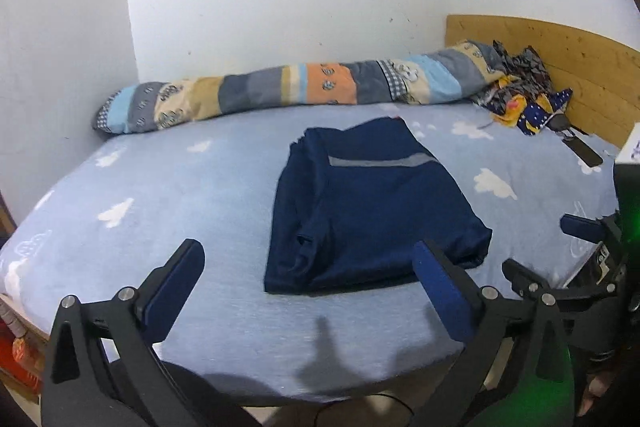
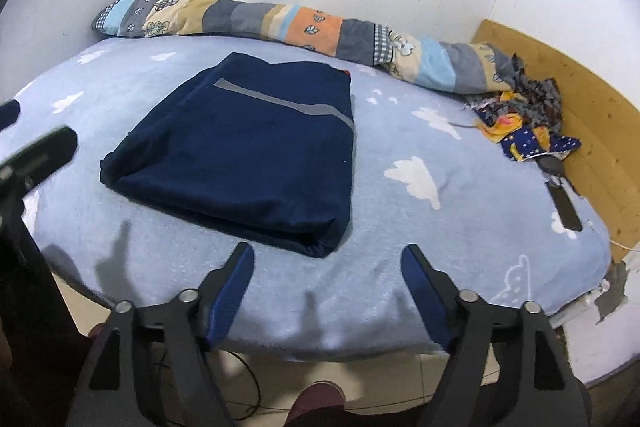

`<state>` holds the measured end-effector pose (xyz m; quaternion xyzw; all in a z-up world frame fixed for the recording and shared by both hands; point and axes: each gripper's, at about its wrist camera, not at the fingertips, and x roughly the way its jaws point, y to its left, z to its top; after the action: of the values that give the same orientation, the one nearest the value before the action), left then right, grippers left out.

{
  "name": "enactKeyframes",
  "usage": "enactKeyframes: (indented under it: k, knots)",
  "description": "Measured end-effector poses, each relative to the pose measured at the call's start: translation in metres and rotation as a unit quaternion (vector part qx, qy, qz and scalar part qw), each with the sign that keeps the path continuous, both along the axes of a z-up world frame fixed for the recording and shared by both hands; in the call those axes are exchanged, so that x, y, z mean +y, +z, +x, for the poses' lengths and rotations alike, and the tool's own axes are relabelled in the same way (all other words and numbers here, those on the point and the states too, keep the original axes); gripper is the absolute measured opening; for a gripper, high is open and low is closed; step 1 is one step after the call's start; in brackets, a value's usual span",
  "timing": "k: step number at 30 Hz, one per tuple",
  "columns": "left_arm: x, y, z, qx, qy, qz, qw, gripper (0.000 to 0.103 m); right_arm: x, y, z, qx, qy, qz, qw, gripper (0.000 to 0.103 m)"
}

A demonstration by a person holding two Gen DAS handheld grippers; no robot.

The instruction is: Fold large clothes

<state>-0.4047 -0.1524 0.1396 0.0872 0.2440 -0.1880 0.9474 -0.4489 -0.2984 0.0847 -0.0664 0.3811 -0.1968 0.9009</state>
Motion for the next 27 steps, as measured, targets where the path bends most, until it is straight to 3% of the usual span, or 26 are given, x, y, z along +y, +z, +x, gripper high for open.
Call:
enactKeyframes:
  k: [2,8,21,27]
  knots:
    - [-0.001,-0.001,0.002,0.001,0.008,0.011,0.9999,0.103,0.002,-0.002,-0.001,0.001,-0.002,-0.009,1.0,0.087]
    - [-0.015,-0.017,0.017,0.041,0.021,0.061,0.997,0.103,0.001,-0.012,0.004,0.007,-0.009,-0.007,1.0,0.087]
    - [-0.018,-0.023,0.027,0.062,0.01,0.056,0.9964,0.103,-0.001,-0.024,0.019,0.023,-0.014,0.005,1.0,0.087]
    - [-0.023,-0.022,0.029,0.057,0.013,0.075,0.9955,0.103,-0.003,-0.026,0.02,0.026,-0.016,0.006,1.0,0.087]
